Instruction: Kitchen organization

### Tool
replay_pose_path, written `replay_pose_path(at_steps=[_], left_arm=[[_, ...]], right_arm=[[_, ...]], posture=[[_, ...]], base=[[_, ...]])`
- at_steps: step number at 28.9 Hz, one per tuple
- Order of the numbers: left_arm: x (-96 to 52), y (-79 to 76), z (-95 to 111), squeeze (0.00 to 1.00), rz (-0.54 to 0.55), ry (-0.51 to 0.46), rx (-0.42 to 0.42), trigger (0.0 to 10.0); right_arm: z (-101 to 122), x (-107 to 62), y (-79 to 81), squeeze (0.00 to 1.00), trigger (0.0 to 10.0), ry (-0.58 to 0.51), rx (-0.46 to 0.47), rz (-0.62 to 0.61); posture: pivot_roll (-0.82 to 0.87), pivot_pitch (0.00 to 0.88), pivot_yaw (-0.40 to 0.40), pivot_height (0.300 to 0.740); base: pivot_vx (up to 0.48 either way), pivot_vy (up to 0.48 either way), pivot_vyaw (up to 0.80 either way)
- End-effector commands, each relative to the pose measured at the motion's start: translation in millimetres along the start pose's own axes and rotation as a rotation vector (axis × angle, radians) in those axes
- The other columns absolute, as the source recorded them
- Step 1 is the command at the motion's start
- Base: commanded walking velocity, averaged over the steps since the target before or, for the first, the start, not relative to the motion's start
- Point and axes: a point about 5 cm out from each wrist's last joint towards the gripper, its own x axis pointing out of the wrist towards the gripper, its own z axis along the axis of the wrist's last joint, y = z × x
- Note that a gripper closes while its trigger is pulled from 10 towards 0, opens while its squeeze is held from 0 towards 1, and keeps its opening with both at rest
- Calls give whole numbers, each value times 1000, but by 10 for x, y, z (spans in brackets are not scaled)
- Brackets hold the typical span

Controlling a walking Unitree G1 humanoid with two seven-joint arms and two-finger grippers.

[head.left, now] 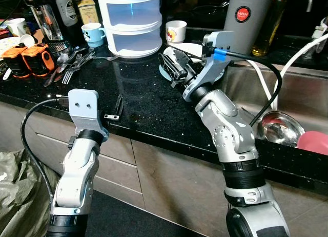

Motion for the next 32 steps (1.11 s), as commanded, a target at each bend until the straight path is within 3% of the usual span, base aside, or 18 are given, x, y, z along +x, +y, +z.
replay_pose_path(at_steps=[1,9,16,17,32], left_arm=[[-49,31,-47,0,15,27,0,10000],[-132,115,0,0,39,21,30,10000],[-146,123,59,0,43,5,45,10000],[-144,124,67,0,43,3,45,10000],[-125,105,132,0,32,-12,48,10000]], right_arm=[[2,37,27,0,10000,1,-17,28],[36,112,-54,0,10000,-23,-30,-10],[100,130,-268,0,10000,-74,1,-126],[108,135,-282,1000,10000,-80,-3,-127],[186,227,-461,1000,10000,-91,-56,-223]], posture=[[113,0,28,740],[139,0,7,740],[153,0,-3,740],[153,0,-3,740],[157,0,-10,740]], base=[[0,0,800],[0,0,786],[0,0,226],[0,0,0],[0,0,0]])
